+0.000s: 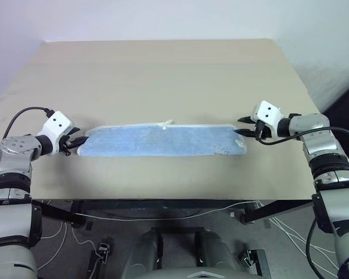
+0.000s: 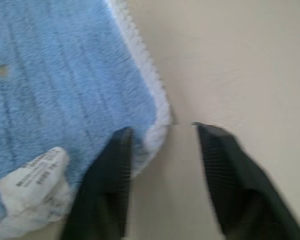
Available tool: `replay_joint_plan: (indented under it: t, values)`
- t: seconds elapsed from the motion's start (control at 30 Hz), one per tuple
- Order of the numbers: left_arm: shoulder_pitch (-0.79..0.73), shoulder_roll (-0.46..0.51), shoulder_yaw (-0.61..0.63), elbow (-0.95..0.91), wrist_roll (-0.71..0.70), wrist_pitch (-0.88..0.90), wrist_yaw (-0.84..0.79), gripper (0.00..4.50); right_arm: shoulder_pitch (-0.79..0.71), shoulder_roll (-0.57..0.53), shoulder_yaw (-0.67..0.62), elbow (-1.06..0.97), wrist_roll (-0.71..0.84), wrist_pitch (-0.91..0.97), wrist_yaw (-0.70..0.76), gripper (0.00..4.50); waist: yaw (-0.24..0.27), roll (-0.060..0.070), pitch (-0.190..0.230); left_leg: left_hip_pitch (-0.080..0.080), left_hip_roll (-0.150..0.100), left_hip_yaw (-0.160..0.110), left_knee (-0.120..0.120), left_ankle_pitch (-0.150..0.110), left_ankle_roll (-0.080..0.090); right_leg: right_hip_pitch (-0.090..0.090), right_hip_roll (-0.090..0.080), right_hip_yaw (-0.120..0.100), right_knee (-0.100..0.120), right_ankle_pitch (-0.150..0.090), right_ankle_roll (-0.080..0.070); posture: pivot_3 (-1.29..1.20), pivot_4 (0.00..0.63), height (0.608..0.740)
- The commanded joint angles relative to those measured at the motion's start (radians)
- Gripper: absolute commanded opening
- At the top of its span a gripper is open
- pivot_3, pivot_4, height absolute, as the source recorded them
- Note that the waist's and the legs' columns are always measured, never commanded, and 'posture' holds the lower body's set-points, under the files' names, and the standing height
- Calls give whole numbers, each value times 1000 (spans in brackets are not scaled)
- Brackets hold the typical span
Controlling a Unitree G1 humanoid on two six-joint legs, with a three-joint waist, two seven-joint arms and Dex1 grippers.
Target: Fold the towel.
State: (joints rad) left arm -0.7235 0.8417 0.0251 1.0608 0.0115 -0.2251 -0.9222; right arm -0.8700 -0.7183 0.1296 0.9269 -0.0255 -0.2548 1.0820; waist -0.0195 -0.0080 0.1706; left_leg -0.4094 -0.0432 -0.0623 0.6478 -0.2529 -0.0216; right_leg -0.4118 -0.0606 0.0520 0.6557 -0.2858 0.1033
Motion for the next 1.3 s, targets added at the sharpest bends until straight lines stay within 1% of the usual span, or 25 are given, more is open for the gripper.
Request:
replay_joint_plan:
  t: [0.03, 0.07, 0.13, 0.2, 0.23, 0.33, 0.4, 0.43, 0.53, 0.6, 0.67, 0.77, 0.9, 1.0, 1.1, 1.2, 1.3]
  values:
    - [-15, 26, 25, 9, 10, -20, 73, 3560, -31, -26, -64, -11, 22, -19, -50, 3276, 1, 0, 0, 0, 0, 0, 0, 0, 0, 0, 0, 0, 0, 0, 0, 0, 150, 740]
    - [-16, 24, 42, 7, -10, -12, 82, 3863, -25, -33, -83, -27, 25, -20, -80, 3617, 1, 0, 0, 0, 0, 0, 0, 0, 0, 0, 0, 0, 0, 0, 0, 0, 150, 740]
    - [-12, 25, 84, -2, -52, 10, 101, 3881, 13, -49, -137, -109, 58, 7, -125, 4255, 1, 0, 0, 0, 0, 0, 0, 0, 0, 0, 0, 0, 0, 0, 0, 0, 150, 740]
    - [3, 32, 116, -7, -72, 12, 125, 3881, 78, -56, -203, -238, 123, 95, -139, 4255, 2, 0, 0, -1, 0, 0, 0, 0, 0, -1, -1, 0, 0, 0, 0, 0, 150, 740]
    - [15, 36, 128, -11, -74, 2, 142, 3881, 119, -59, -234, -318, 167, 171, -137, 4255, 4, 0, 0, -1, 0, 0, 0, 0, 0, -1, -1, 0, 2, 0, 0, 0, 150, 740]
    - [60, 50, 162, -35, -85, -21, 177, 3881, 302, -52, -335, -651, 339, 515, -172, 4255, 4, -1, 0, -1, 0, -1, 0, 0, 0, -1, -2, 0, 4, 0, 0, 0, 150, 740]
    - [84, 53, 179, -60, -93, -31, 196, 3881, 401, -46, -379, -822, 422, 675, -205, 4255, 5, -1, 0, -1, 0, -1, 0, 0, 0, -2, -3, 0, 4, 0, 0, 0, 150, 740]
    - [99, 49, 194, -85, -106, -27, 199, 3881, 455, -26, -417, -909, 496, 785, -246, 4385, 6, -1, 0, -1, 0, -1, 0, 0, 0, -1, -3, 0, 5, 0, 0, 0, 150, 740]
    - [161, 31, 224, -181, -143, -27, 189, 3881, 575, 90, -556, -1094, 771, 1127, -425, 4385, 6, -2, -1, -1, 0, -1, 1, 0, 0, -2, -3, 0, 6, 0, 0, 0, 150, 740]
    - [204, 8, 243, -270, -186, -8, 154, 3881, 626, 167, -620, -1162, 901, 1261, -534, 4385, 6, -2, -1, -1, 1, -2, 0, 0, 0, -2, -3, 1, 5, 0, 0, 0, 150, 740]
    - [251, -15, 253, -376, -242, 23, 102, 3881, 660, 226, -670, -1195, 1003, 1351, -632, 4385, 7, -2, -1, -1, 0, -1, 0, 0, 0, -1, -4, 1, 5, 0, 0, 0, 150, 740]
    - [328, -44, 241, -563, -328, 114, 8, 3881, 706, 304, -729, -1210, 1131, 1445, -784, 4385, 8, -2, -1, -1, 0, -1, 0, 0, 0, -1, -5, 1, 5, 0, 0, 0, 150, 740]
    - [417, -50, 184, -758, -364, 191, -96, 3881, 749, 377, -750, -1213, 1279, 1513, -970, 4385, 4, -2, -2, -1, 0, -1, -1, 0, 0, -1, -4, 2, 2, 0, 0, 0, 150, 740]
    - [430, -66, 160, -841, -388, 253, -120, 3881, 751, 436, -743, -1190, 1393, 1504, -1133, 4385, 2, -2, -2, -1, 1, -1, -1, 0, 0, -1, -4, 2, 2, 0, 0, 0, 150, 740]
    - [441, -85, 142, -921, -405, 292, -127, 3881, 739, 471, -723, -1157, 1482, 1462, -1266, 4385, -2, -2, -2, 0, 1, -1, -1, 0, 0, -1, -3, 1, 1, 0, 0, 0, 150, 740]
    - [448, -98, 126, -975, -400, 315, -126, 3881, 702, 488, -697, -1108, 1534, 1411, -1354, 4385, -5, -3, -3, 1, 2, -1, -1, 0, 0, 0, -2, 2, 1, 0, 0, 0, 150, 740]
    - [452, -109, 120, -1009, -410, 342, -121, 3881, 665, 496, -668, -1046, 1543, 1367, -1410, 4385, -14, -3, -3, 2, 2, 0, -1, 0, 0, 1, -2, 2, 2, 0, 0, 0, 150, 740]
